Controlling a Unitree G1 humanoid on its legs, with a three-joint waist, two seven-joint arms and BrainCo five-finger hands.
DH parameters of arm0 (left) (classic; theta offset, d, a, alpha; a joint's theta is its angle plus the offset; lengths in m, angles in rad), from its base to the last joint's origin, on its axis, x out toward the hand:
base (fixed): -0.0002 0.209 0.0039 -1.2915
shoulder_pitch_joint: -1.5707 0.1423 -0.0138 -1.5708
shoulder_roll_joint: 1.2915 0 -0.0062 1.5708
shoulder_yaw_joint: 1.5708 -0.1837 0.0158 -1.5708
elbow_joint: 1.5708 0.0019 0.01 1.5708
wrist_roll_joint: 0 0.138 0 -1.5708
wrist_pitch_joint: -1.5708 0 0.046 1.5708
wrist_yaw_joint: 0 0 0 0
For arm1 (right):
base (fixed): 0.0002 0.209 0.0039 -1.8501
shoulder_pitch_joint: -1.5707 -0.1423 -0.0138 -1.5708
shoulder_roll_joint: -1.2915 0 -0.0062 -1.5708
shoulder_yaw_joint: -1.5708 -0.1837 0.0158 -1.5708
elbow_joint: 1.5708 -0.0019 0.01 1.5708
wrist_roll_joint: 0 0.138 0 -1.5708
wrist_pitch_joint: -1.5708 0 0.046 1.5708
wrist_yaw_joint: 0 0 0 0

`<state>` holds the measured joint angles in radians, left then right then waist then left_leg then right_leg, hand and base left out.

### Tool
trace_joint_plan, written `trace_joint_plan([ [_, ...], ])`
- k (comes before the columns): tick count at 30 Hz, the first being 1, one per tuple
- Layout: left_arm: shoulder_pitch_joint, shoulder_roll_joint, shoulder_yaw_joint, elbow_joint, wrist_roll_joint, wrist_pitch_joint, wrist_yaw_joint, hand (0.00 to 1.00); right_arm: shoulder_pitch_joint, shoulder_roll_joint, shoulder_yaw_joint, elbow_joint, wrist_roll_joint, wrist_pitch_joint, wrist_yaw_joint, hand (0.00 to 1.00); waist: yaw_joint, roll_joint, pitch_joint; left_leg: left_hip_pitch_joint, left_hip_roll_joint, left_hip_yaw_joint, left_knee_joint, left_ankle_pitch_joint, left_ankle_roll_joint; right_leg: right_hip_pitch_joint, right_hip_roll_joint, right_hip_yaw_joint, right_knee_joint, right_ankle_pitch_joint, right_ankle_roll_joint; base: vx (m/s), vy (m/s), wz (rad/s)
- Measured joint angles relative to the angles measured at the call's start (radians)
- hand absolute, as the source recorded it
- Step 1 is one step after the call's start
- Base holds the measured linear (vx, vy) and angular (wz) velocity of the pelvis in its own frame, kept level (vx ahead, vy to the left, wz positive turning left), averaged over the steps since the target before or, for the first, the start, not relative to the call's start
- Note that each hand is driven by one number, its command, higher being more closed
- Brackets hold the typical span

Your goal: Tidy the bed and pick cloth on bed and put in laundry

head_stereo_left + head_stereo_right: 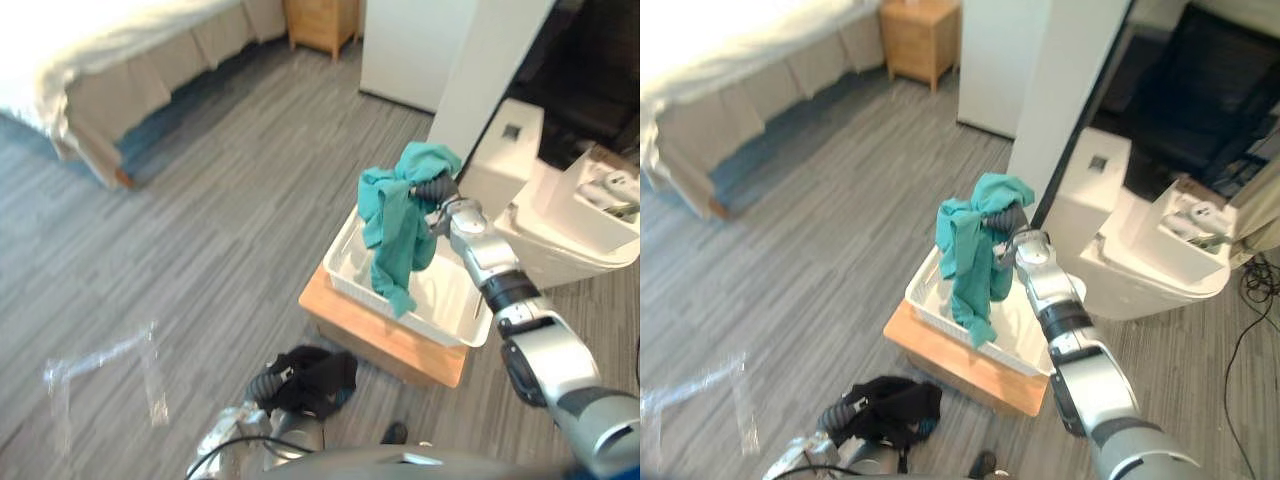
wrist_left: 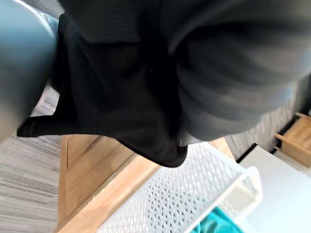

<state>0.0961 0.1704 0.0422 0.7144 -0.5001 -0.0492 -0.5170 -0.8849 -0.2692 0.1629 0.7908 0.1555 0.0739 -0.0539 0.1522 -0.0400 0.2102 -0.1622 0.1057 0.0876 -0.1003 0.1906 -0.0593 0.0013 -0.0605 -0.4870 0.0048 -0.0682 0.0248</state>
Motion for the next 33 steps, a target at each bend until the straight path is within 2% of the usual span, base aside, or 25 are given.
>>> trace_joint_plan([
  [4, -0.045, 0.022, 0.02, -0.062, 0.0, 0.003, 0.002, 1.0, -0.063, -0.044, -0.071, 0.021, 0.04, -0.044, -0.035, 1.0, 0.013, -0.017, 0.083, -0.032, 0.003, -0.004, 0.002, 0.025, -0.006, -0.037, 0.004, 0.0, 0.031, -0.011, -0.015, -0.02, -0.02, 0.09],
  [9, -0.052, 0.039, 0.018, -0.074, 0.0, 0.005, 0.002, 1.0, -0.025, -0.094, -0.134, 0.014, 0.137, -0.09, -0.059, 1.0, 0.003, 0.0, 0.117, -0.052, 0.013, 0.001, -0.002, 0.029, -0.002, -0.081, 0.001, 0.01, 0.086, -0.026, -0.025, -0.05, 0.0, -0.05],
  [10, -0.058, 0.043, 0.018, -0.074, -0.001, 0.007, 0.003, 1.0, 0.008, -0.097, -0.162, 0.007, 0.147, -0.11, -0.065, 1.0, 0.003, 0.003, 0.121, -0.055, 0.015, 0.006, -0.004, 0.029, -0.002, -0.094, -0.001, 0.016, 0.105, -0.034, -0.026, -0.07, -0.008, -0.08],
  [12, -0.066, 0.044, 0.017, -0.074, -0.001, 0.012, 0.005, 1.0, 0.053, -0.096, -0.184, -0.008, 0.155, -0.12, -0.066, 1.0, 0.003, 0.01, 0.126, -0.057, 0.016, 0.01, -0.004, 0.028, -0.001, -0.107, -0.006, 0.021, 0.129, -0.044, -0.025, -0.05, -0.012, -0.08],
  [15, -0.092, 0.044, 0.015, -0.073, -0.001, 0.018, 0.017, 1.0, 0.117, -0.076, -0.191, -0.042, 0.154, -0.133, -0.066, 1.0, 0.0, 0.027, 0.139, -0.062, 0.02, 0.03, -0.004, 0.025, 0.001, -0.142, -0.013, 0.048, 0.168, -0.055, -0.026, -0.03, -0.013, -0.23],
  [21, -0.202, 0.032, -0.008, -0.07, -0.001, 0.042, 0.098, 1.0, 0.148, 0.027, -0.142, -0.103, 0.152, -0.134, -0.089, 1.0, -0.019, 0.021, 0.179, -0.069, 0.033, 0.057, -0.004, 0.03, 0.004, -0.184, -0.013, 0.072, 0.213, -0.069, -0.036, 0.01, -0.05, -0.15],
  [22, -0.211, 0.031, -0.014, -0.069, -0.001, 0.042, 0.109, 1.0, 0.148, 0.036, -0.124, -0.104, 0.152, -0.134, -0.09, 0.0, -0.022, 0.02, 0.18, -0.072, 0.033, 0.06, -0.004, 0.031, 0.003, -0.192, -0.014, 0.075, 0.221, -0.073, -0.035, 0.04, -0.031, -0.06],
  [27, -0.225, 0.023, -0.041, -0.059, -0.001, 0.041, 0.169, 1.0, 0.148, 0.066, -0.072, -0.104, 0.096, -0.134, -0.113, 0.0, -0.027, 0.02, 0.182, -0.069, 0.032, 0.067, 0.0, 0.033, 0.001, -0.204, -0.019, 0.087, 0.248, -0.09, -0.04, 0.06, -0.037, -0.04],
  [33, -0.238, -0.003, -0.047, -0.023, -0.002, 0.034, 0.199, 1.0, 0.148, 0.065, -0.015, -0.104, 0.013, -0.128, -0.134, 0.0, -0.032, 0.02, 0.182, -0.063, 0.033, 0.065, -0.004, 0.03, 0.0, -0.206, -0.023, 0.086, 0.274, -0.109, -0.042, 0.01, -0.034, 0.03],
])
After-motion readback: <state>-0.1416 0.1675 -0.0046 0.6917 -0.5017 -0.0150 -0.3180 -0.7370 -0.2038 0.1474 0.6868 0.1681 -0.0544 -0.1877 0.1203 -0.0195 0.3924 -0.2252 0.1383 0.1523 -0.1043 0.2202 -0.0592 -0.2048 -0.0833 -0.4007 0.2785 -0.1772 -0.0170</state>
